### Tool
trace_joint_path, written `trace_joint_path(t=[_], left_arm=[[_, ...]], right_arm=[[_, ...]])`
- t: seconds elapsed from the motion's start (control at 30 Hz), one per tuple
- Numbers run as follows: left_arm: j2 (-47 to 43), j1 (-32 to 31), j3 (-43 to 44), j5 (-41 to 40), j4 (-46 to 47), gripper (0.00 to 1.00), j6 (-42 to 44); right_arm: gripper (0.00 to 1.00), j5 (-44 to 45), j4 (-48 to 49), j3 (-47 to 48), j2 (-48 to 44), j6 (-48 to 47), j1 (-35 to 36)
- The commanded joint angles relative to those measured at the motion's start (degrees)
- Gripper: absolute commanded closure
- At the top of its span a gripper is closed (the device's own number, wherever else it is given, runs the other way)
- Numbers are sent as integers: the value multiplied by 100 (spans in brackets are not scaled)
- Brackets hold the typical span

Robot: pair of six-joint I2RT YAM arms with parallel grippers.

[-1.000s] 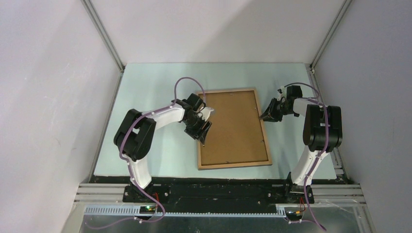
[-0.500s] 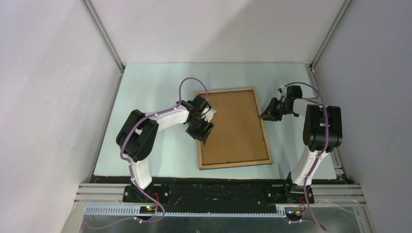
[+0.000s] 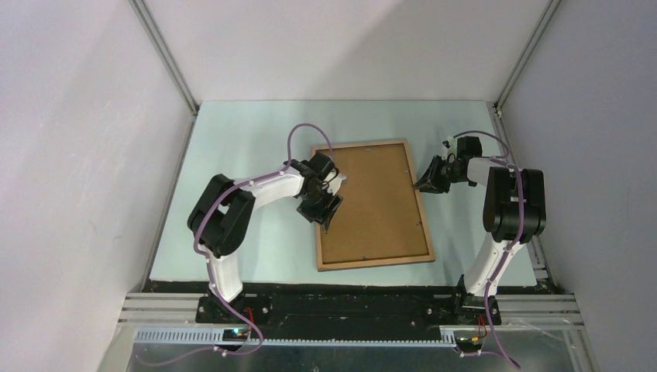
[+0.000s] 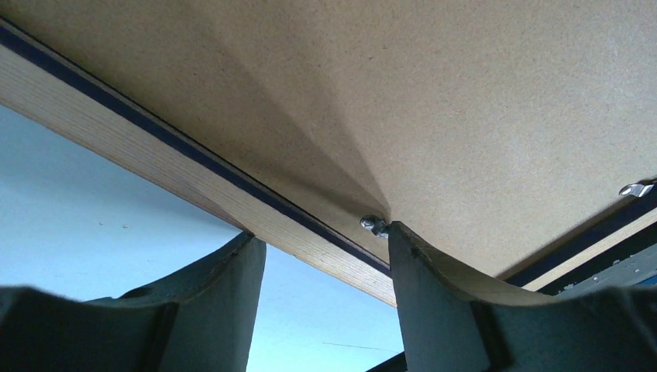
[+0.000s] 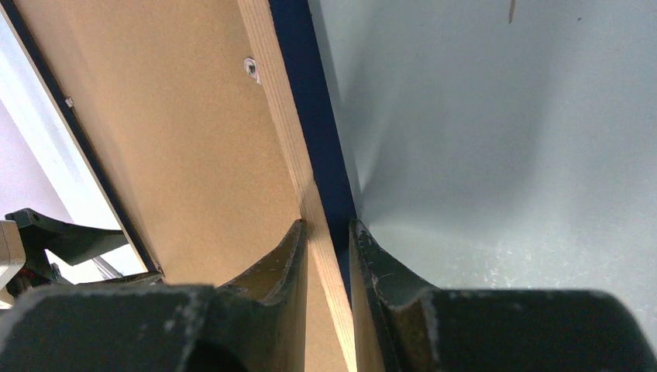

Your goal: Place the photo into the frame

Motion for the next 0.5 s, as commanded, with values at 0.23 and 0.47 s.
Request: trace_joint_path(t=[0.23, 0.47], left_arm=[[186, -154, -32, 26, 448, 37, -432], [194, -149, -57, -143, 505, 36, -679]], right_arm=[[100, -161, 244, -13, -181, 38, 154], [100, -108, 235, -10, -298, -35, 175]])
